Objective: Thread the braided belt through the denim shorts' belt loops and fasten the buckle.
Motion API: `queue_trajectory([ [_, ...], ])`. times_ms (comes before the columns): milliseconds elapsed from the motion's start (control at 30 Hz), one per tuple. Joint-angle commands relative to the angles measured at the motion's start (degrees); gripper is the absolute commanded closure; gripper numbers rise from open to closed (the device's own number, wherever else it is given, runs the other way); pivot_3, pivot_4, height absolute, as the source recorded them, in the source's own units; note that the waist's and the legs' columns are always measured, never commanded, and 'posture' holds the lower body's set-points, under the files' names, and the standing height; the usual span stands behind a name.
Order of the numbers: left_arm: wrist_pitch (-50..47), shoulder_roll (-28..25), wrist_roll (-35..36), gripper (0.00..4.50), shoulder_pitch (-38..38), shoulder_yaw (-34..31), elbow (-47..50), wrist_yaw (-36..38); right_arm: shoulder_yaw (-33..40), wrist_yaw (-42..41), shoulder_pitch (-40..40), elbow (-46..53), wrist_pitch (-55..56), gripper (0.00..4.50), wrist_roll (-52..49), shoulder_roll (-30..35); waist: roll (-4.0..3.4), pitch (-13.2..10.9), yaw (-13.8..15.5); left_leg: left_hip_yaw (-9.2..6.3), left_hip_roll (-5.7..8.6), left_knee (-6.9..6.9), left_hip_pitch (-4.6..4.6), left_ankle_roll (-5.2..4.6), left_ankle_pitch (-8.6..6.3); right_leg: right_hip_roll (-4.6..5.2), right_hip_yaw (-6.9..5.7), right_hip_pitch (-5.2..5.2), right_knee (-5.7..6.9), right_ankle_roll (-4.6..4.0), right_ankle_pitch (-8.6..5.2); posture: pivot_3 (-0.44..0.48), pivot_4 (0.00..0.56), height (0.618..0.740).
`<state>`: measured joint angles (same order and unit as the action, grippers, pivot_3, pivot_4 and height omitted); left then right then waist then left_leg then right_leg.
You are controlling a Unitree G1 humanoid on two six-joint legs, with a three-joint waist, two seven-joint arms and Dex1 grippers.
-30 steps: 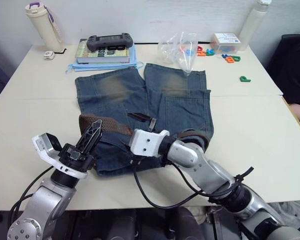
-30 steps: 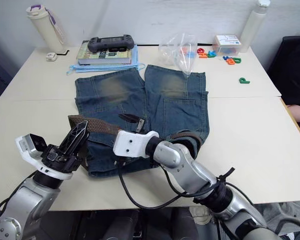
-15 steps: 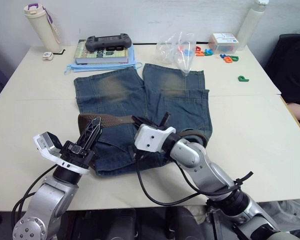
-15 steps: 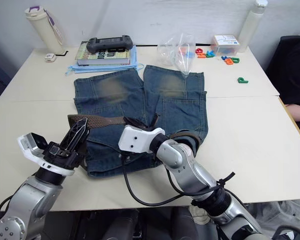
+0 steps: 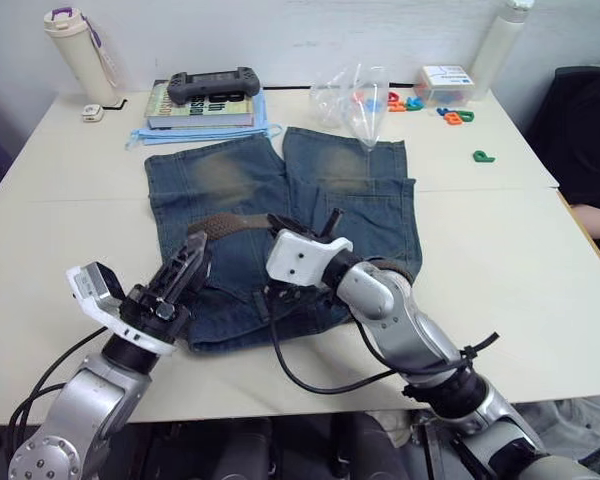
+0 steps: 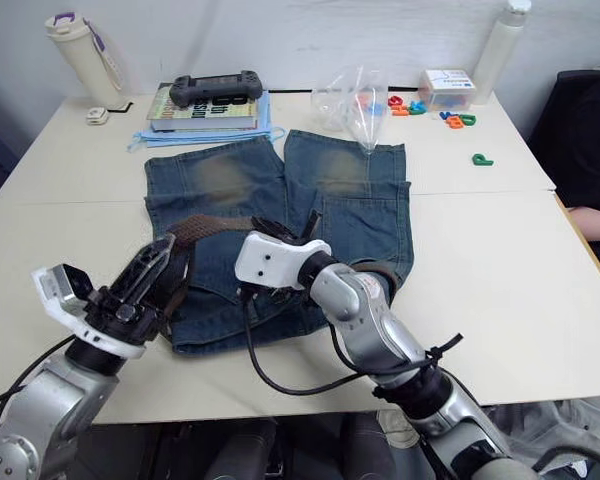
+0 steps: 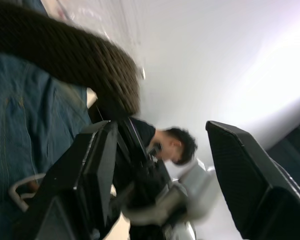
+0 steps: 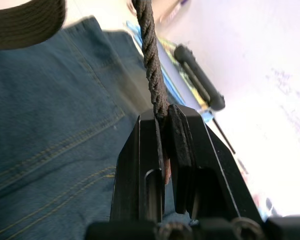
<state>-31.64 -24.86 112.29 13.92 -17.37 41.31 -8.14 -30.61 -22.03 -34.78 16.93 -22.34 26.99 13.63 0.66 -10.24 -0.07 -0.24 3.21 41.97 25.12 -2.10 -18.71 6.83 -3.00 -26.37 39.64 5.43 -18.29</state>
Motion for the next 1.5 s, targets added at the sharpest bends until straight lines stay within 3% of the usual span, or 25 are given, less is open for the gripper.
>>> queue_trajectory([
  [33,1.23,-0.1,0.71,1.35,-1.52,2.42,2.81,0.97,1.24,-0.55,-2.12,0.54,-1.1,4.5,1.24,-1.62,0.0,0.0,0.14,-0.02,-0.02,0.0,0.0,0.02,0.0,-0.02,0.0,0.0,0.01,-0.02,-0.01,0.0,0.15,0.667],
  [133,1.99,0.93,0.71,1.35,-3.34,4.39,1.6,-0.46,1.39,-1.06,-3.16,0.29,-1.91,4.5,0.89,-3.05,0.0,0.0,0.13,-0.06,-0.01,0.0,0.01,0.02,0.0,-0.04,-0.01,0.02,0.01,-0.03,-0.02,0.0,0.15,0.667],
  [333,7.75,12.93,0.71,1.35,-11.87,2.21,-3.56,-10.95,1.35,-1.92,-3.07,1.4,-2.19,4.5,0.66,-4.58,0.03,0.01,0.2,-0.04,0.0,0.01,-0.02,0.04,0.01,-0.09,0.01,0.0,0.1,-0.02,-0.01,0.0,0.15,0.667],
  [533,7.97,19.06,0.71,1.35,-17.62,0.91,-5.53,-16.61,1.27,-2.45,-2.32,2.16,-2.2,4.5,0.79,-4.72,0.15,0.04,0.18,-0.04,-0.03,0.02,0.0,0.08,0.03,-0.15,0.04,-0.05,0.16,-0.02,-0.01,0.0,0.15,0.667],
  [967,7.17,21.93,0.71,1.35,-18.51,-2.02,-5.21,-20.95,1.57,-2.65,-2.02,2.82,-1.3,4.5,1.81,-4.01,0.17,0.05,0.17,-0.04,-0.04,0.04,-0.01,0.15,0.07,-0.19,0.06,-0.05,0.18,-0.02,-0.01,0.0,0.15,0.667],
  [1067,6.33,22.57,0.71,2.13,-18.67,-2.19,-5.47,-20.51,1.38,-2.74,-1.82,3.2,-0.85,4.5,1.8,-3.95,0.17,0.05,0.16,-0.04,-0.04,0.04,-0.01,0.15,0.07,-0.18,0.06,-0.05,0.17,-0.02,-0.01,0.0,0.15,0.667],
  [1233,4.72,23.64,0.71,4.34,-19.19,-2.33,-6.37,-20.03,1.09,-2.91,-1.72,3.7,-0.19,4.5,1.77,-3.83,0.17,0.05,0.18,-0.05,-0.04,0.04,-0.01,0.15,0.07,-0.19,0.05,-0.04,0.17,-0.02,-0.01,0.0,0.15,0.667],
  [1500,1.82,24.11,0.71,4.47,-20.45,-4.22,-9.11,-18.09,0.55,-3.68,-1.79,4.15,1.44,4.5,1.91,-3.34,0.17,0.05,0.16,-0.05,-0.04,0.04,-0.01,0.15,0.07,-0.19,0.05,-0.05,0.17,-0.02,-0.01,0.0,0.15,0.667],
])
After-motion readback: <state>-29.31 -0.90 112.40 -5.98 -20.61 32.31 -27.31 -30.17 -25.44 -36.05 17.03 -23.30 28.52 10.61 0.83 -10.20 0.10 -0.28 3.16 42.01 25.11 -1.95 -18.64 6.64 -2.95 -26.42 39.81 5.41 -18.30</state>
